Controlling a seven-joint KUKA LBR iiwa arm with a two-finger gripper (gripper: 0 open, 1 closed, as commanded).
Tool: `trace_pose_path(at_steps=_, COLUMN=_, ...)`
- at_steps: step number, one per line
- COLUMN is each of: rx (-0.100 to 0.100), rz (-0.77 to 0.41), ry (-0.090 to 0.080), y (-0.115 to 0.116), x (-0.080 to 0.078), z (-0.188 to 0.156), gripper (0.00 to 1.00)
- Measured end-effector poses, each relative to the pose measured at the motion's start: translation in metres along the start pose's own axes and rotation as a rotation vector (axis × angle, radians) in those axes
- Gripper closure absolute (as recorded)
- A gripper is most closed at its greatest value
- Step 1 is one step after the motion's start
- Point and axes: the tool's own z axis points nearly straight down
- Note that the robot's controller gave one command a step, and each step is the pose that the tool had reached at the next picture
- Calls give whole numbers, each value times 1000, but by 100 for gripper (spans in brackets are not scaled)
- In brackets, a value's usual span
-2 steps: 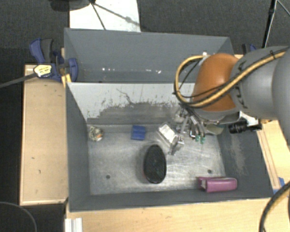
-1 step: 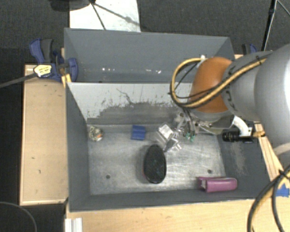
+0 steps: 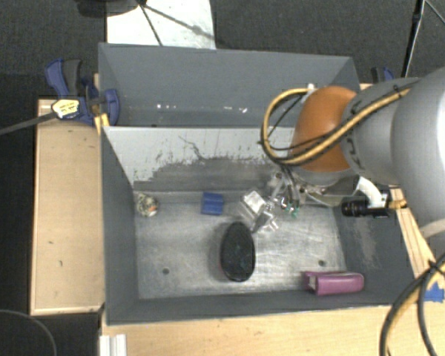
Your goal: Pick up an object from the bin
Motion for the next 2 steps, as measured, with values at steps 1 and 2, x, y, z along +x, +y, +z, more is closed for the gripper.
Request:
trace_pose_path(at_steps=1, rx=-3, rz=-1, ry=-9, y=0, x=-3, z=-2, gripper=100)
trace_pose_path(at_steps=2, rx=-2, rz=-11, ry=-5, y=1, x=-5, z=-84, gripper=100)
